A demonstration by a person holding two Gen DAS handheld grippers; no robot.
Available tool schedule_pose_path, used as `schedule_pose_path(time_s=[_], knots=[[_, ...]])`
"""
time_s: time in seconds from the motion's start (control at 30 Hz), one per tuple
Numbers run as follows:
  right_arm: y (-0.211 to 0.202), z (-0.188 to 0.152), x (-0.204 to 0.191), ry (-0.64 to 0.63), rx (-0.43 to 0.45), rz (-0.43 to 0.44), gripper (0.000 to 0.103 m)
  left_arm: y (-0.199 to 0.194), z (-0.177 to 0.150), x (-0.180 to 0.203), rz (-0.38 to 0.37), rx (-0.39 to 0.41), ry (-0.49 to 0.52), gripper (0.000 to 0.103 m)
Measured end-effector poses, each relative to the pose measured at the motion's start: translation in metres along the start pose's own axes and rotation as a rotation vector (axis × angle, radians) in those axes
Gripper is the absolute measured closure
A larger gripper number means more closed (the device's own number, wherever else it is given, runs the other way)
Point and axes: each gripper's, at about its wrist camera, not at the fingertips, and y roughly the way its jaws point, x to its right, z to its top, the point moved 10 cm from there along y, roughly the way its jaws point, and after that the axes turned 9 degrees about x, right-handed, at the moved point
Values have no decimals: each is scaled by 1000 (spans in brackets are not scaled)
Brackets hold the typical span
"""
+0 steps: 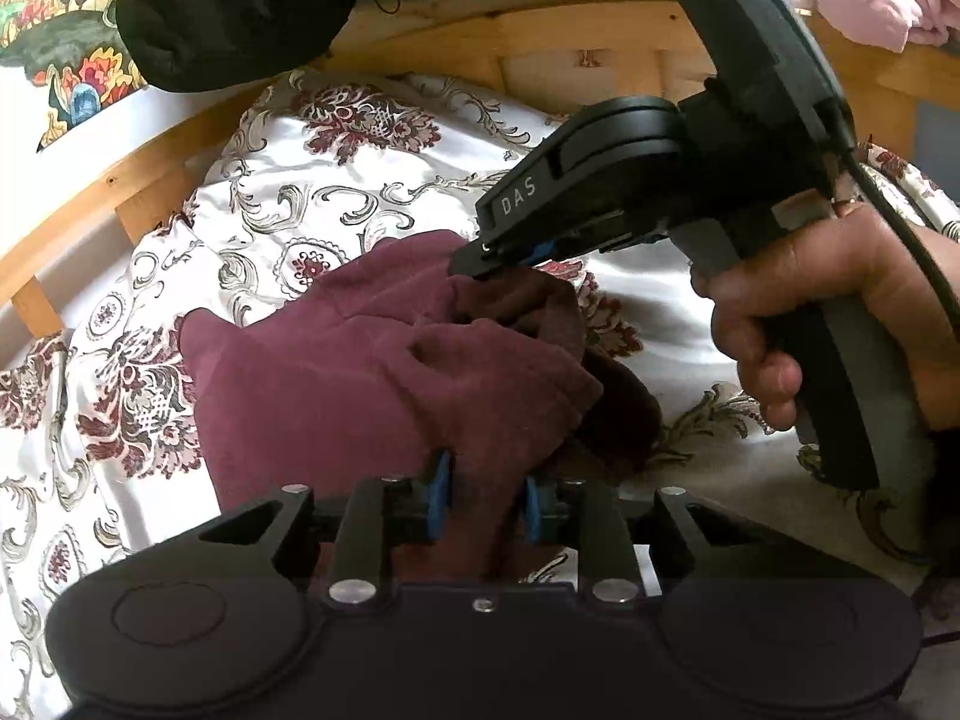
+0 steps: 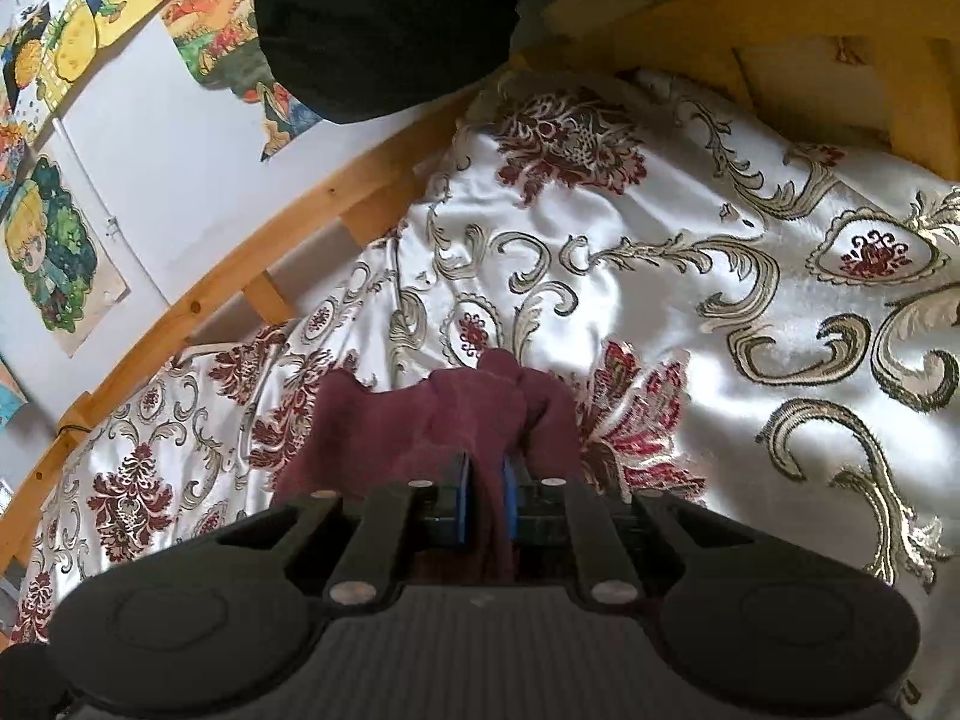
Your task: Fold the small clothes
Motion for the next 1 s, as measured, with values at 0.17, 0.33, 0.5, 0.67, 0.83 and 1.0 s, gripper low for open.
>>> schedule_pose_path(time_s=[0.17, 0.33, 0.5, 0.67, 0.83, 1.0], knots=[[6, -4, 5, 7, -19, -8, 90, -4, -5, 6, -12, 16, -17, 68], [9, -7, 11, 32, -38, -11, 89, -8, -5, 4, -43, 23, -81, 59], [9, -8, 12, 20, -51, -27, 84, -11, -4, 0, -108, 42, -218, 30], [-1, -1, 13, -20, -49, -60, 58, -25, -1, -9, -126, 80, -321, 15], [-21, 8, 7, -45, -36, -59, 20, -41, 1, -39, -62, 135, -480, 1], [-41, 12, -1, -111, -45, -73, 3, -47, -12, -73, 5, 128, -646, 1]])
